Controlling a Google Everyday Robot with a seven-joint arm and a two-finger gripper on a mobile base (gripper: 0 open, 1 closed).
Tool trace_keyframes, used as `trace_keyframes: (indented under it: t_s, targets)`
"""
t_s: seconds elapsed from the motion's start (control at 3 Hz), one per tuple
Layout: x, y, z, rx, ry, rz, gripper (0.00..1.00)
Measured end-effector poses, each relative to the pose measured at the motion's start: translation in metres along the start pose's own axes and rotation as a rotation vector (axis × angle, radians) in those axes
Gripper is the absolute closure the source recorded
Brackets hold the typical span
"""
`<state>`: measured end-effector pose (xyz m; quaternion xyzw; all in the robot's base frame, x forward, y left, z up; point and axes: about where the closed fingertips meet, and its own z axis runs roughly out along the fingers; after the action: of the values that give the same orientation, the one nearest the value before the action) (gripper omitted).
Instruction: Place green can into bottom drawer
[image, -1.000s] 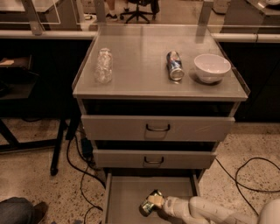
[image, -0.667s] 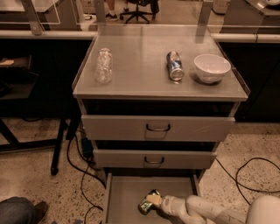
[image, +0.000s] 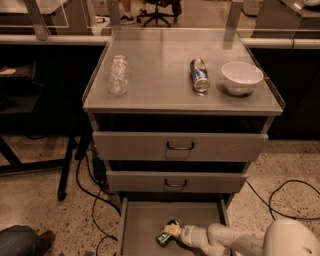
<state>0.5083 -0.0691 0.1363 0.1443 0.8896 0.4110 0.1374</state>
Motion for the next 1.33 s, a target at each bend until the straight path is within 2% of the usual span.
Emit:
trace_keyframes:
  t_s: [0.67, 1.0, 1.33]
  targets:
    - [0.01, -0.012, 0.018, 0.005, 0.035, 0.027, 1.0]
    - [0.014, -0.009, 0.016, -0.037, 0.063, 0.038, 1.0]
    - [0.016, -0.007, 0.017, -0.045, 0.07, 0.038, 0.81]
